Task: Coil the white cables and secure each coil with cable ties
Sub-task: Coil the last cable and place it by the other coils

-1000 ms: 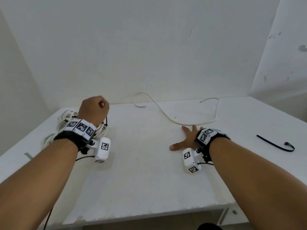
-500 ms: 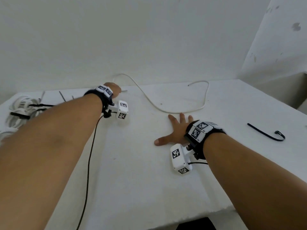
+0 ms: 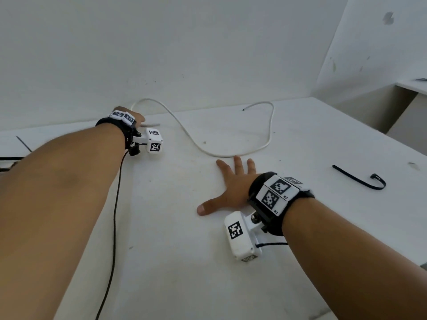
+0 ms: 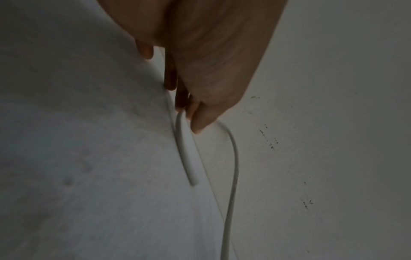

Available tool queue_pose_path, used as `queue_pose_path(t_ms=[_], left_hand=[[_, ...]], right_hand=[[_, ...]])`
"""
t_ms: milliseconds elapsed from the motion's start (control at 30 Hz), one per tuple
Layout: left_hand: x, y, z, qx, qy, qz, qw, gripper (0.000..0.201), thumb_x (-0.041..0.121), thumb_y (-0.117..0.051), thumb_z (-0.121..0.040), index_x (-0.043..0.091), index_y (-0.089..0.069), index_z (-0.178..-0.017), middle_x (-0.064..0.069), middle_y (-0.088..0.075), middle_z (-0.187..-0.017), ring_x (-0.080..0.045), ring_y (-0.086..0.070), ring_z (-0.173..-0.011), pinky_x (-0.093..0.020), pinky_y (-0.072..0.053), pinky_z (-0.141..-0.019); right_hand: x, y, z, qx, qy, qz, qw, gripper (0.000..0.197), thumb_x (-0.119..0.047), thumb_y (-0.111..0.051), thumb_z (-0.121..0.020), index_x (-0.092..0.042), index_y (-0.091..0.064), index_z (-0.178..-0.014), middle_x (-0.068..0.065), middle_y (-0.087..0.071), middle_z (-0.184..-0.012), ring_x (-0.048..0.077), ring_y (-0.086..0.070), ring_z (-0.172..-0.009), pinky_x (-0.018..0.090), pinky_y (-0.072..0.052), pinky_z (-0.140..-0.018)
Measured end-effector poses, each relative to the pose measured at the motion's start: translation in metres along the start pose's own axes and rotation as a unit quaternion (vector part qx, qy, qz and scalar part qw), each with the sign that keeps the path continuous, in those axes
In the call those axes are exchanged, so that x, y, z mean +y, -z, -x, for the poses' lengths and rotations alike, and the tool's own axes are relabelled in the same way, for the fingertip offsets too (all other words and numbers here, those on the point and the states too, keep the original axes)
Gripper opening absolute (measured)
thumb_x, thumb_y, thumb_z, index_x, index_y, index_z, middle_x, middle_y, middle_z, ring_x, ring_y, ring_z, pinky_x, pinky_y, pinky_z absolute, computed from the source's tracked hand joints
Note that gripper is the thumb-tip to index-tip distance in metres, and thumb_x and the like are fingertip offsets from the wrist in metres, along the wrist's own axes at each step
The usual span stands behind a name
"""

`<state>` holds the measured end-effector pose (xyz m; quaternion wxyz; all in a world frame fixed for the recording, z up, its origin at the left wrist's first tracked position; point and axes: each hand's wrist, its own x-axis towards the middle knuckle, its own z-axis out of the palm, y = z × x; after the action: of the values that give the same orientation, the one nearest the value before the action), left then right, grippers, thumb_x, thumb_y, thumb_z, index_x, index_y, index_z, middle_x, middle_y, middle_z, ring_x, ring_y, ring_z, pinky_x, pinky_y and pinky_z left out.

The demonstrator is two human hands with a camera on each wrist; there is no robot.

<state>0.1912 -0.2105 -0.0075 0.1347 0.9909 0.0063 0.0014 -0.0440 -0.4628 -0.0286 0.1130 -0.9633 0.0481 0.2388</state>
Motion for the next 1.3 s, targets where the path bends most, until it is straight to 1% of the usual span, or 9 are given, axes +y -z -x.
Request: queue_pose_path(t_ms=[67,167,433,633,733,800,933,1100,1300], left_hand=[[-0.009,-0.009,-0.005,0.019,0.044,0.043,0.998,0.011,0.014,-0.050,-0.091,0.023,-0.054,-0.088,-0.004,-0.056,-0.075,-0.022,-0.052,-0.076,-0.017,-0.036,-0.061],[-0.010,-0.012,-0.014,0.108,0.098,0.282,0.948,0.017,0.012,-0.050,-0.091,0.018,-0.056,-0.105,-0.004,-0.065,-0.091,-0.020,-0.061,-0.092,-0.023,-0.049,-0.077],[0.035,0.006,0.062,0.109,0.085,0.805,0.578,0.019,0.018,-0.046,-0.099,0.010,-0.059,-0.087,0.005,-0.045,-0.050,-0.011,-0.045,-0.043,-0.022,-0.048,-0.053],[0.046,0.002,0.146,0.065,-0.024,0.687,0.724,0.019,0.016,-0.043,-0.095,0.014,-0.062,-0.090,0.005,-0.037,-0.052,-0.008,-0.027,-0.039,-0.019,-0.018,-0.040],[0.040,0.002,0.185,0.000,-0.066,0.636,0.769,0.031,0.004,-0.036,-0.091,0.007,-0.066,-0.094,0.004,-0.045,-0.053,-0.010,-0.034,-0.046,-0.024,-0.022,-0.048],[0.034,0.004,0.211,-0.008,-0.080,0.589,0.804,0.033,0.002,-0.036,-0.089,0.006,-0.067,-0.099,0.001,-0.050,-0.059,-0.012,-0.040,-0.050,-0.025,-0.028,-0.051],[0.023,0.002,0.247,-0.041,-0.098,0.516,0.850,0.032,0.021,-0.035,-0.103,0.010,-0.065,-0.103,-0.001,-0.045,-0.059,-0.014,-0.037,-0.047,-0.023,-0.030,-0.048],[0.007,-0.002,0.264,-0.106,-0.081,0.582,0.802,0.039,0.029,-0.037,-0.104,0.012,-0.055,-0.074,0.003,-0.028,-0.052,-0.010,-0.020,-0.040,-0.019,-0.016,-0.041],[-0.009,0.007,0.273,-0.234,-0.125,0.727,0.633,0.021,0.011,-0.035,-0.095,0.008,-0.055,-0.092,0.002,-0.038,-0.064,-0.008,-0.035,-0.048,-0.019,-0.026,-0.048]], right_hand=[[0.000,0.000,-0.001,0.003,0.000,0.000,1.000,0.141,-0.091,-0.065,-0.046,-0.044,0.019,-0.150,-0.002,0.033,-0.159,0.035,0.031,-0.145,0.065,0.002,-0.117],[0.000,-0.001,-0.001,0.007,-0.001,0.007,1.000,0.142,-0.092,-0.064,-0.046,-0.044,0.019,-0.150,-0.001,0.032,-0.160,0.035,0.030,-0.146,0.064,0.002,-0.118],[0.003,0.002,0.000,0.021,0.004,0.023,1.000,0.143,-0.096,-0.060,-0.041,-0.045,0.015,-0.151,0.000,0.025,-0.162,0.036,0.021,-0.149,0.061,-0.003,-0.118],[0.001,0.007,0.004,0.016,0.003,0.011,1.000,0.142,-0.098,-0.059,-0.040,-0.046,0.009,-0.153,0.000,0.022,-0.163,0.034,0.011,-0.151,0.053,-0.012,-0.121],[-0.008,0.021,0.009,0.043,0.012,-0.018,0.999,0.115,-0.087,-0.057,-0.065,-0.026,-0.023,-0.156,0.007,-0.016,-0.164,0.029,-0.025,-0.147,0.042,-0.027,-0.113],[-0.022,0.028,0.016,0.119,0.055,-0.075,0.989,0.083,-0.069,-0.056,-0.085,-0.014,-0.042,-0.146,0.011,-0.040,-0.152,0.030,-0.047,-0.128,0.035,-0.037,-0.097],[-0.060,0.021,0.028,0.283,0.241,-0.211,0.904,0.056,-0.014,-0.051,-0.097,-0.023,-0.030,-0.148,0.010,-0.017,-0.159,0.033,-0.040,-0.137,0.032,-0.034,-0.104],[-0.094,0.007,0.029,0.242,0.372,-0.203,0.873,0.042,-0.007,-0.043,-0.099,-0.029,-0.052,-0.134,-0.002,-0.023,-0.161,0.022,-0.019,-0.148,0.037,-0.019,-0.117],[-0.091,-0.002,0.010,0.236,0.374,-0.235,0.866,0.023,-0.028,-0.042,-0.103,-0.042,-0.056,-0.113,-0.015,-0.031,-0.157,0.014,-0.006,-0.152,0.042,-0.010,-0.120]])
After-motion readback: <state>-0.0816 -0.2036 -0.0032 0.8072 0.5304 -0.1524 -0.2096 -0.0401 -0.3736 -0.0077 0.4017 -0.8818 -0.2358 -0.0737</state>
